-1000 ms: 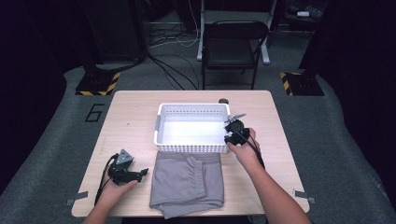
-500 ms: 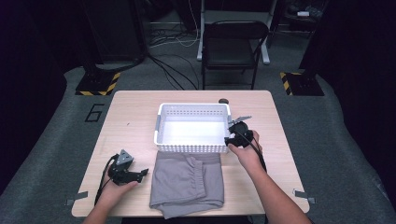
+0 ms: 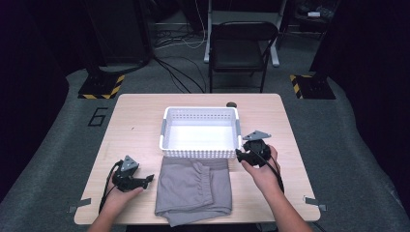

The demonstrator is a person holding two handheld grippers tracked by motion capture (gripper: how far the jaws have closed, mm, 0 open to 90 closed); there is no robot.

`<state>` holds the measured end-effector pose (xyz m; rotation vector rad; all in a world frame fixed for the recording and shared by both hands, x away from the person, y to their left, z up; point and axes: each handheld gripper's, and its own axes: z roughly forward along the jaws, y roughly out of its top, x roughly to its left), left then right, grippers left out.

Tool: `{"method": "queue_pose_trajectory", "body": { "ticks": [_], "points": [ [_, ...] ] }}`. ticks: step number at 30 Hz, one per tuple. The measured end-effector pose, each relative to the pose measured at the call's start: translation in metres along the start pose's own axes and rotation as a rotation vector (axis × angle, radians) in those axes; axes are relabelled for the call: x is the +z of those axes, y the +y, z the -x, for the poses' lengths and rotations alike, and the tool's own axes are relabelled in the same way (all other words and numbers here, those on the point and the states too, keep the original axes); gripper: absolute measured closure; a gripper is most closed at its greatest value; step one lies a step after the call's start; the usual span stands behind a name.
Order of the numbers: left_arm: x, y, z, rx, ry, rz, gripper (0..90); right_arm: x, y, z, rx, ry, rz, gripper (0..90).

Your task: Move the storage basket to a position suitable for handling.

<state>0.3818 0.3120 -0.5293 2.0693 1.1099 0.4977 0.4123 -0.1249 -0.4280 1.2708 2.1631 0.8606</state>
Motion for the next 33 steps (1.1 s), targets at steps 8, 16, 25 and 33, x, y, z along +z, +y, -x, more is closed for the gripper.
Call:
{"method": "queue_pose_trajectory", "body": {
  "ticks": [8,16,25,33],
  "points": [
    [0.0,0.003,0.005,-0.052,-0.021,0.001,23.5,-0.006,-0.025,-0.02,0.042,0.049,-0.03,44.7],
    [-0.006,0.004,0.014,-0.126,-0.031,-0.013,33.4,-0.006,-0.042,-0.034,0.058,0.055,-0.063,45.2],
    [-0.03,0.028,0.052,-0.168,-0.04,-0.044,39.0,-0.013,-0.056,-0.046,0.09,0.042,-0.079,44.8],
    [-0.04,0.035,0.061,-0.243,-0.069,-0.023,36.7,-0.018,-0.066,-0.047,0.109,0.053,-0.065,40.7]
  ]
}}
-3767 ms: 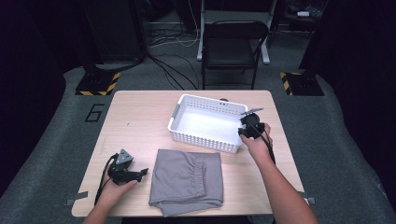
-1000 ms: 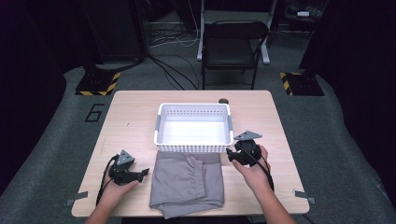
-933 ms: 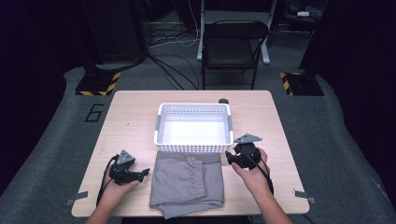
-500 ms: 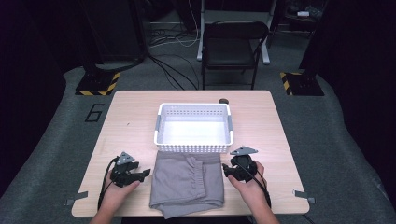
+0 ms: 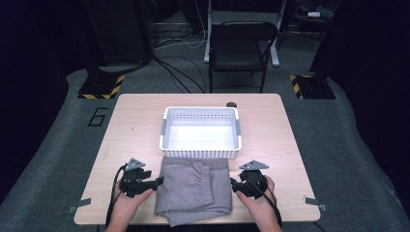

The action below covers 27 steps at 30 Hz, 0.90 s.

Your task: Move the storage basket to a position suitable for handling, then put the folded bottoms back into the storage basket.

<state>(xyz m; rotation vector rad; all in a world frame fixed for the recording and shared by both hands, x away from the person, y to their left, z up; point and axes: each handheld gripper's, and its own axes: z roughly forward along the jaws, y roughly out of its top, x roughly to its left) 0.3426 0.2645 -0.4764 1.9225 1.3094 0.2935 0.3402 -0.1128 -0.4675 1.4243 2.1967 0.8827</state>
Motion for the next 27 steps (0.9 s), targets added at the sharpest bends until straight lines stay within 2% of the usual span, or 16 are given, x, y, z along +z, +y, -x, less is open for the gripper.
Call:
{"method": "queue_pose_trajectory", "body": {
  "ticks": [1,4,6,8,9,10,12,14,15,16,17,18,23,27],
  "points": [
    [0.0,0.0,0.0,0.0,0.0,0.0,36.6,0.0,0.0,0.0,0.0,0.0,0.0,40.7],
    [-0.002,-0.004,0.002,-0.014,0.018,0.028,36.2,0.0,-0.002,0.004,0.029,0.04,0.001,38.8],
    [-0.001,-0.004,0.001,-0.02,0.021,0.025,36.2,0.001,-0.002,0.002,0.044,0.063,-0.009,36.6],
    [0.002,-0.005,0.001,-0.046,0.009,0.034,35.8,0.004,-0.002,0.0,0.027,0.073,-0.006,36.1],
    [0.004,-0.005,0.003,-0.078,0.004,0.045,34.9,0.005,-0.002,-0.001,0.013,0.073,-0.01,35.7],
    [0.004,-0.005,0.002,-0.081,0.0,0.042,33.5,0.007,-0.003,-0.003,-0.004,0.063,-0.011,35.1],
    [0.003,-0.005,0.003,-0.076,0.003,0.045,34.7,0.008,-0.005,-0.006,-0.012,0.057,-0.016,35.2],
    [0.002,-0.003,0.001,-0.049,0.002,0.037,34.9,0.009,-0.007,-0.005,-0.036,0.046,-0.013,36.0],
    [0.002,-0.003,0.001,-0.051,0.0,0.039,35.5,0.01,-0.008,-0.006,-0.019,0.04,-0.019,36.3],
    [0.002,-0.003,0.001,-0.045,-0.002,0.036,35.7,0.01,-0.008,-0.005,-0.028,0.042,-0.015,36.5],
    [0.002,-0.003,0.001,-0.045,-0.002,0.036,35.7,0.01,-0.008,-0.006,-0.001,0.036,-0.02,37.1],
    [0.004,-0.003,0.002,-0.031,-0.003,0.031,35.4,0.01,-0.008,-0.004,-0.007,0.033,-0.006,37.5],
    [0.007,-0.005,0.004,-0.039,0.009,0.04,31.0,0.011,-0.008,-0.007,0.006,0.028,-0.012,39.4],
    [0.01,-0.006,0.006,-0.033,0.01,0.028,29.4,0.014,-0.009,-0.01,-0.024,0.036,-0.018,39.8]
  ]
}}
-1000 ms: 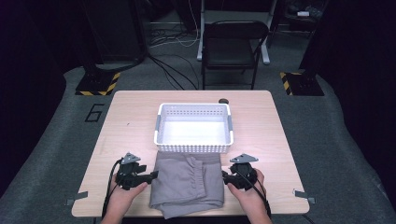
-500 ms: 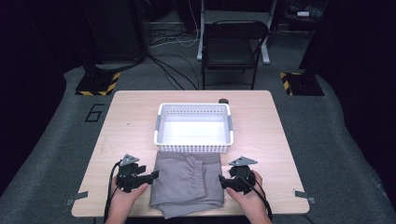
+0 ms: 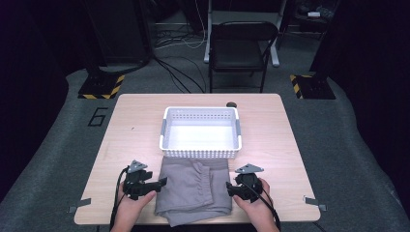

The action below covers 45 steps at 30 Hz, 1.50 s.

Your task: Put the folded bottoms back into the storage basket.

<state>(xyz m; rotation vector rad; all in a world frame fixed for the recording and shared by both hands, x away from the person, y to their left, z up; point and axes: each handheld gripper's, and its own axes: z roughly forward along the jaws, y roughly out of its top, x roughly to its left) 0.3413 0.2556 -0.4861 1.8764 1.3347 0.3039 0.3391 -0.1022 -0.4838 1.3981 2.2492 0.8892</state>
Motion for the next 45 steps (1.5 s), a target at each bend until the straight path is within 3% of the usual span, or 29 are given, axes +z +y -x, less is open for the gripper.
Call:
{"method": "queue_pose_trajectory", "body": {
  "ticks": [2,8,11,13,15,22,32,35,45],
  "points": [
    [0.003,-0.001,0.001,0.014,0.003,-0.03,29.3,0.001,0.0,-0.002,-0.004,0.005,-0.004,39.8],
    [0.017,0.0,0.009,0.031,-0.007,-0.045,27.2,0.003,0.0,-0.001,0.001,0.009,-0.007,39.9],
    [0.025,0.0,0.012,0.051,0.025,-0.053,26.8,0.004,0.0,0.001,0.005,0.009,-0.01,39.9],
    [0.027,-0.001,0.011,0.086,0.051,-0.084,26.8,0.005,0.001,0.0,0.002,0.009,-0.013,39.9],
    [0.027,-0.002,0.009,0.086,0.063,-0.101,27.0,0.007,0.001,-0.002,-0.003,0.01,-0.014,39.6],
    [0.03,-0.008,0.008,0.078,0.063,-0.105,26.4,0.016,0.003,-0.009,-0.021,0.011,-0.04,37.8],
    [0.036,-0.013,0.015,0.126,0.089,-0.117,24.8,0.025,0.002,-0.014,-0.058,0.002,-0.071,35.6],
    [0.036,-0.013,0.016,0.155,0.1,-0.126,24.7,0.028,0.002,-0.015,-0.045,0.002,-0.09,35.2],
    [0.037,-0.015,0.018,0.161,0.107,-0.116,25.2,0.034,0.002,-0.017,-0.039,0.005,-0.096,32.9]
  ]
}}
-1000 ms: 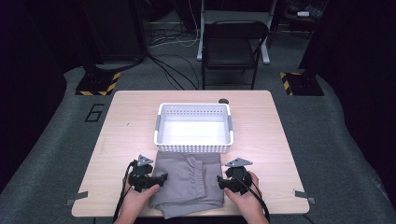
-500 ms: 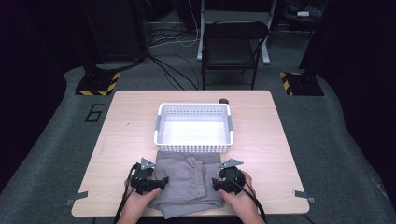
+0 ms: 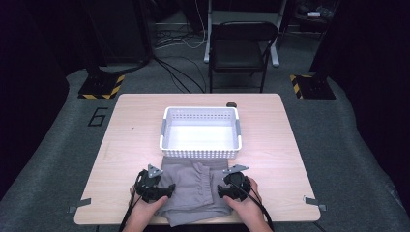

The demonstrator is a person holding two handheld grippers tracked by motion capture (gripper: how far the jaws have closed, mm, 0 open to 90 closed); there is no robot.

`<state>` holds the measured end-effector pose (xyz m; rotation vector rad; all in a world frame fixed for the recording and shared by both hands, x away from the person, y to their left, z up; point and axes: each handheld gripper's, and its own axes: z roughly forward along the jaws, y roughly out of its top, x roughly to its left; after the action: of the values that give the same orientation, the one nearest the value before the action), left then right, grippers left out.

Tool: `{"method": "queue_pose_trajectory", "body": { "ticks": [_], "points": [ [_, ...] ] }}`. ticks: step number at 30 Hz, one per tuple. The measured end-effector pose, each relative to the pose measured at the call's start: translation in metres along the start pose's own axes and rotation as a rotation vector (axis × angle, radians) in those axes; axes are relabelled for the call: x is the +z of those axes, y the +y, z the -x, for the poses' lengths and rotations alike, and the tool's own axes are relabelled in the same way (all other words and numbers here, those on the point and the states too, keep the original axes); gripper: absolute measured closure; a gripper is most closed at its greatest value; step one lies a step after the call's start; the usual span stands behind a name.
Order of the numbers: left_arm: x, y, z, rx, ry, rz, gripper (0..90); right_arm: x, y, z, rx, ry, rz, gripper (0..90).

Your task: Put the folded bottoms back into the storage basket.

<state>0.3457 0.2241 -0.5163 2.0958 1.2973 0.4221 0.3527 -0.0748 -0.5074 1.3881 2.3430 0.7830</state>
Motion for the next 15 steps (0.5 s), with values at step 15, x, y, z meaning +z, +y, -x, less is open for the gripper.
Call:
{"method": "queue_pose_trajectory", "body": {
  "ticks": [15],
  "points": [
    [-0.002,-0.0015,0.0055,0.005,-0.022,0.021,46.4,0.0002,-0.0011,-0.0031,0.004,0.056,0.021,54.1]
  ]
}}
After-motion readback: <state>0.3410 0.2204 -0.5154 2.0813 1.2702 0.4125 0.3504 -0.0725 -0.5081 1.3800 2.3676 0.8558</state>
